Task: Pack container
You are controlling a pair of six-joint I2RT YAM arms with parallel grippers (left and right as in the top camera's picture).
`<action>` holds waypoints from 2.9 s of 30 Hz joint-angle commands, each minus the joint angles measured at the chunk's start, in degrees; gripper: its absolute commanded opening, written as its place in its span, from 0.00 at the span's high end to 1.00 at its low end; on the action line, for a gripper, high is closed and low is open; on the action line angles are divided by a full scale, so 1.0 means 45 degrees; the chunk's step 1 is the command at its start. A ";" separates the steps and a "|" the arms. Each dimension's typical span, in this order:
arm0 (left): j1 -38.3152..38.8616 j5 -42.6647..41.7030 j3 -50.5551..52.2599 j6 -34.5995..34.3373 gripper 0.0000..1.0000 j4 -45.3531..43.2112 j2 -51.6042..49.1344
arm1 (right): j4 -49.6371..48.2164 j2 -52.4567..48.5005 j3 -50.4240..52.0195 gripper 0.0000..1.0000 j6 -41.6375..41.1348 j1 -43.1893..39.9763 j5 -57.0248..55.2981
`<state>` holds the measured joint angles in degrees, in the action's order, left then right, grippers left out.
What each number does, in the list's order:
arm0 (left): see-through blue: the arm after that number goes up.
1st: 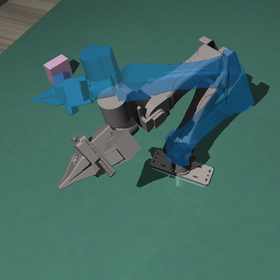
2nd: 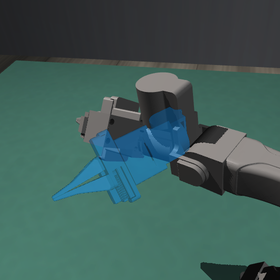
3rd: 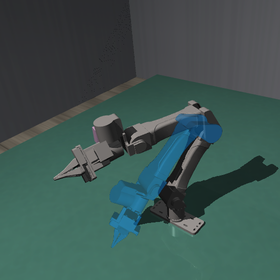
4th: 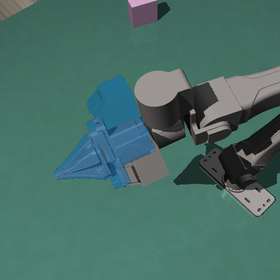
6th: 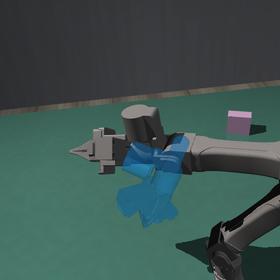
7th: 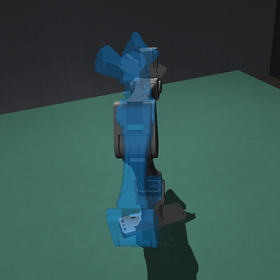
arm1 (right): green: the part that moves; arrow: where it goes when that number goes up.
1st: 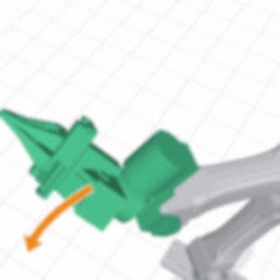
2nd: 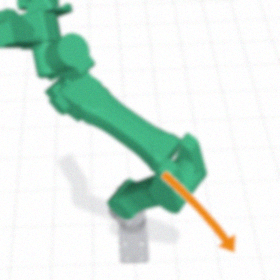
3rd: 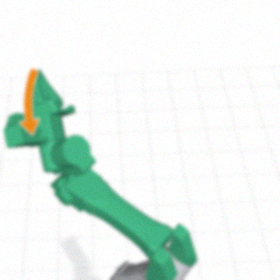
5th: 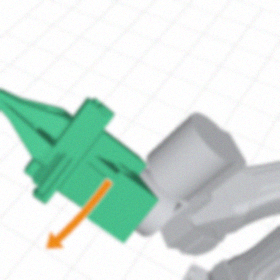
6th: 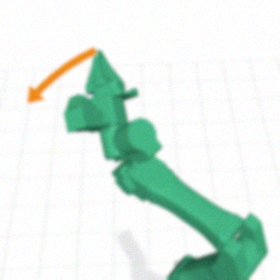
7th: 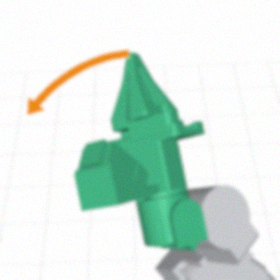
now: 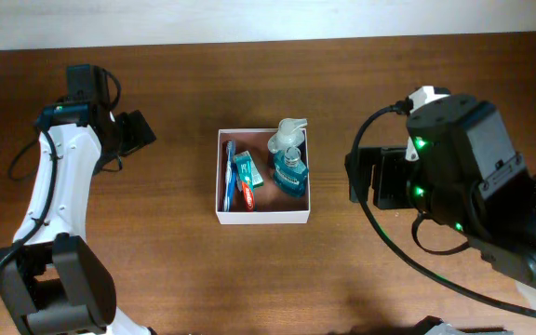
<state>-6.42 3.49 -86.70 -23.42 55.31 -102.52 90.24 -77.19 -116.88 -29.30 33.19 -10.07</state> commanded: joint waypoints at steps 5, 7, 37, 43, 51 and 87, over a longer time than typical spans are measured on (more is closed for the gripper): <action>-0.0039 0.0097 -0.0175 0.0068 0.00 0.0010 0.0287 | 0.0015 -0.0092 -0.0097 0.02 0.0131 0.0034 -0.0262; -0.0039 0.0097 -0.0175 0.0068 0.01 0.0010 0.0287 | 0.0000 -0.0097 -0.0097 0.02 0.0131 0.0034 -0.0257; -0.0039 0.0097 -0.0175 0.0068 0.00 0.0010 0.0287 | -0.2997 0.9224 0.6771 0.02 0.1365 -0.3109 0.0097; -0.0039 0.0097 -0.0175 0.0068 0.01 0.0005 0.0287 | -0.5484 1.2930 1.1506 0.02 0.1078 -0.3633 0.0287; -0.0039 0.0097 -0.0175 0.0068 0.00 0.0010 0.0287 | -0.9350 1.6315 1.6980 0.02 0.1078 -0.4328 0.1054; -0.0039 0.0097 -0.0175 0.0068 0.01 0.0010 0.0287 | -2.0065 1.7112 2.5903 0.01 0.4444 -0.5085 0.2443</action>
<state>-6.42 3.68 -86.70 -23.42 55.33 -102.52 -0.89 -0.89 -0.89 -15.42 10.85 -0.91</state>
